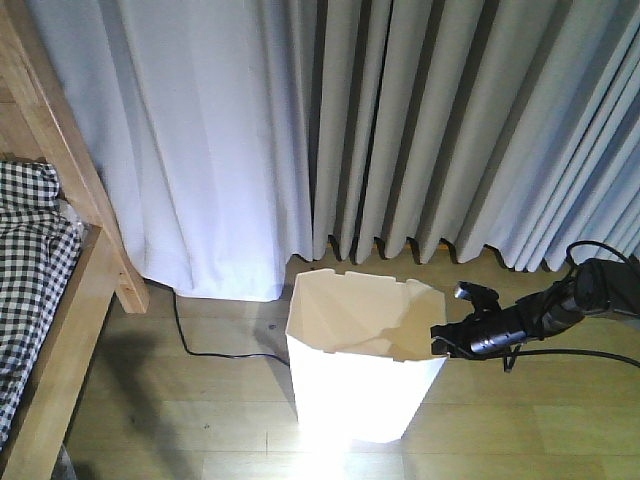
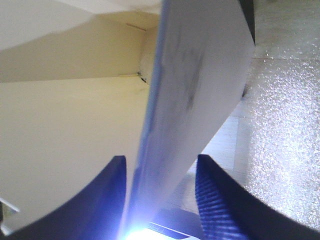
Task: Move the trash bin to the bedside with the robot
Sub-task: 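Open the right gripper and pull it away from the bin rim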
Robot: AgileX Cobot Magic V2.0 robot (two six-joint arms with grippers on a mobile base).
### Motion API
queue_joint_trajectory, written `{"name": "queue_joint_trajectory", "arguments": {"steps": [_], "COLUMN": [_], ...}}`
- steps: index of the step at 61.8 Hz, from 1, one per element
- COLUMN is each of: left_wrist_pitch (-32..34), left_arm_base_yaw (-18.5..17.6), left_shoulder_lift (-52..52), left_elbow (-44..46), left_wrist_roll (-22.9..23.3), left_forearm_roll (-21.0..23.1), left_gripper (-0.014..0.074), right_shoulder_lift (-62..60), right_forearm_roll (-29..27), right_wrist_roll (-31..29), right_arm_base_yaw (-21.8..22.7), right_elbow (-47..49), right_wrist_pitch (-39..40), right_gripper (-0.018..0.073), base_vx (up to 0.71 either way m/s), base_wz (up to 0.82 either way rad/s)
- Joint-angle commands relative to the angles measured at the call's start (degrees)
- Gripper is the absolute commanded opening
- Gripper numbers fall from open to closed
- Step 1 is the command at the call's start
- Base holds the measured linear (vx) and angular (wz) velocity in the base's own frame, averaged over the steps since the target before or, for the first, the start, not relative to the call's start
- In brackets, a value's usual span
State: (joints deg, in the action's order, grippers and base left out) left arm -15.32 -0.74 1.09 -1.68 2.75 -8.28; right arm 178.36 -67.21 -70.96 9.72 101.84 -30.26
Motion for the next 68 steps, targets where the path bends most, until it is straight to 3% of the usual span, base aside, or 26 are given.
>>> {"name": "queue_joint_trajectory", "arguments": {"steps": [1, 20, 29, 35, 49, 56, 68], "left_wrist_pitch": [4.25, 4.25, 4.25, 4.25, 4.25, 4.25, 4.25], "left_arm_base_yaw": [-0.35, -0.35, -0.35, -0.35, -0.35, -0.35, -0.35], "left_shoulder_lift": [0.54, 0.54, 0.54, 0.54, 0.54, 0.54, 0.54], "left_elbow": [-1.60, -1.60, -1.60, -1.60, -1.60, -1.60, -1.60], "left_wrist_roll": [0.46, 0.46, 0.46, 0.46, 0.46, 0.46, 0.46], "left_forearm_roll": [0.20, 0.20, 0.20, 0.20, 0.20, 0.20, 0.20], "left_gripper": [-0.0006, -0.0006, -0.0006, -0.0006, -0.0006, -0.0006, -0.0006], "right_shoulder_lift": [-4.98, -10.05, -11.12, -11.12, -12.38, -18.11, -36.38], "right_forearm_roll": [0.12, 1.74, 9.01, 9.32, 8.62, 9.67, 10.26], "right_wrist_roll": [-0.48, 0.09, 3.81, 2.47, 7.58, 7.58, 6.09], "right_arm_base_yaw": [0.40, 0.49, 2.30, 3.54, 9.12, 10.20, 9.93], "right_elbow": [0.56, 0.56, 0.44, 0.54, -1.47, -9.10, -30.81], "right_wrist_pitch": [-1.78, -2.83, -14.26, -17.92, -21.50, -14.58, 13.04], "right_gripper": [0.0367, 0.0370, 0.0370, 0.0370, 0.0370, 0.0370, 0.0370], "base_vx": [0.00, 0.00, 0.00, 0.00, 0.00, 0.00, 0.00], "base_wz": [0.00, 0.00, 0.00, 0.00, 0.00, 0.00, 0.00]}}
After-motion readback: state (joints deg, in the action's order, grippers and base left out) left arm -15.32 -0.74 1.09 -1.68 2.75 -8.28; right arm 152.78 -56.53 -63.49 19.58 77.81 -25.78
